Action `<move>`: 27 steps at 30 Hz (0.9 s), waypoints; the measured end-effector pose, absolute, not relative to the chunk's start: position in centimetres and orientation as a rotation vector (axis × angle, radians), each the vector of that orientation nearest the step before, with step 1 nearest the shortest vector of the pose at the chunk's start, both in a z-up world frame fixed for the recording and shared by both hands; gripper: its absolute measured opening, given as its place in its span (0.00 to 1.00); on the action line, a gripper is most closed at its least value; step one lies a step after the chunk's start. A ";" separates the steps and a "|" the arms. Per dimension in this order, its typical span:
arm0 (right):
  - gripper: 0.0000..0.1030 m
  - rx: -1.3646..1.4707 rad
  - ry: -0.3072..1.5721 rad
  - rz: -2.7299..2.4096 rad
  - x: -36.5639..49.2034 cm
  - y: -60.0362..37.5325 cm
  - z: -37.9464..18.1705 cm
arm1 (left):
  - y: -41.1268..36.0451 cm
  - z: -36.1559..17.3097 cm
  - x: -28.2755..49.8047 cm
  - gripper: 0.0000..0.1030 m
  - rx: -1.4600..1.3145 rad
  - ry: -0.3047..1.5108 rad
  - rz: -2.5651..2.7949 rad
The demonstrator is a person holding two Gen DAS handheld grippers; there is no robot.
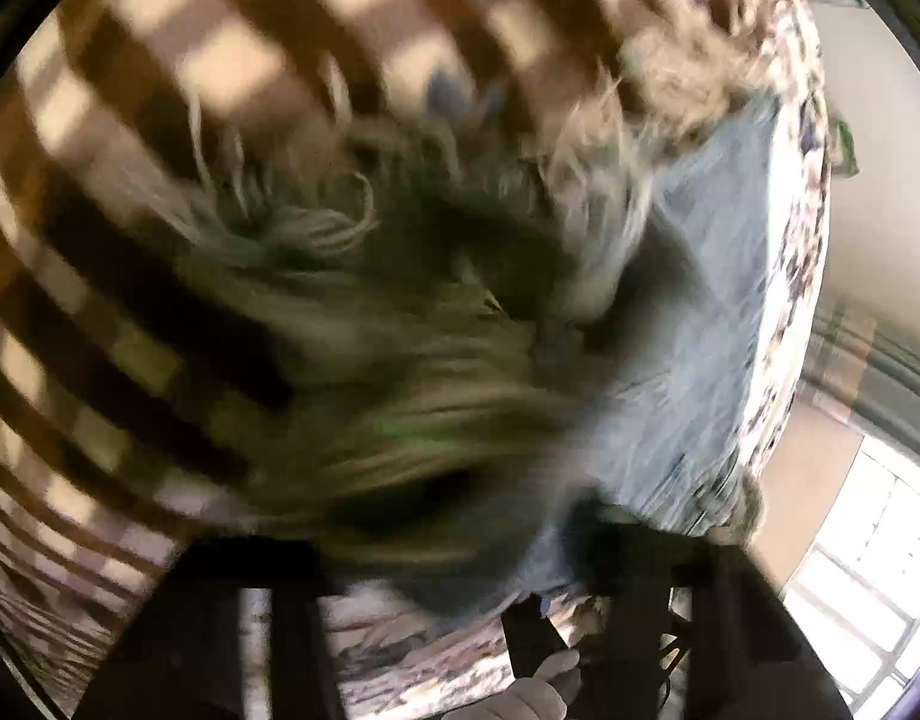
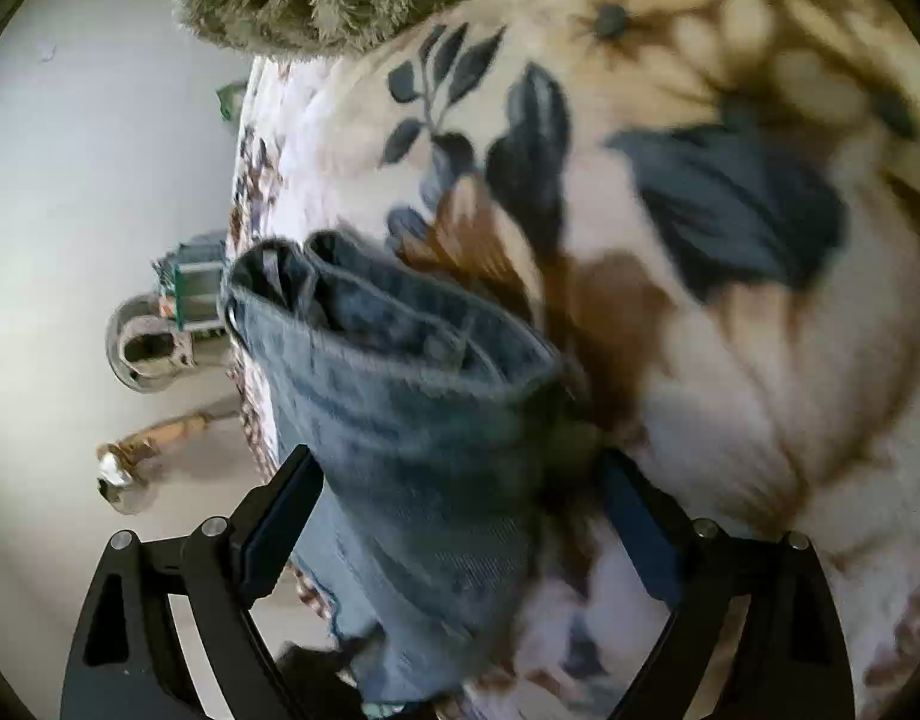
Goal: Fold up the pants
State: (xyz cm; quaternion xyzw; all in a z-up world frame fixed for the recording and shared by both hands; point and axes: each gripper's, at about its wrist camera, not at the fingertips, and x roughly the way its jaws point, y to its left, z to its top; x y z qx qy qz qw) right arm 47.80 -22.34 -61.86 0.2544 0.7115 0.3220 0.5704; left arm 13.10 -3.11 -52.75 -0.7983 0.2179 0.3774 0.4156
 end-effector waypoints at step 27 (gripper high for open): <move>0.68 0.790 1.648 0.651 34.8 -30.2 -61.2 | 2.1 -53.5 9.8 0.38 -1.643 0.774 0.576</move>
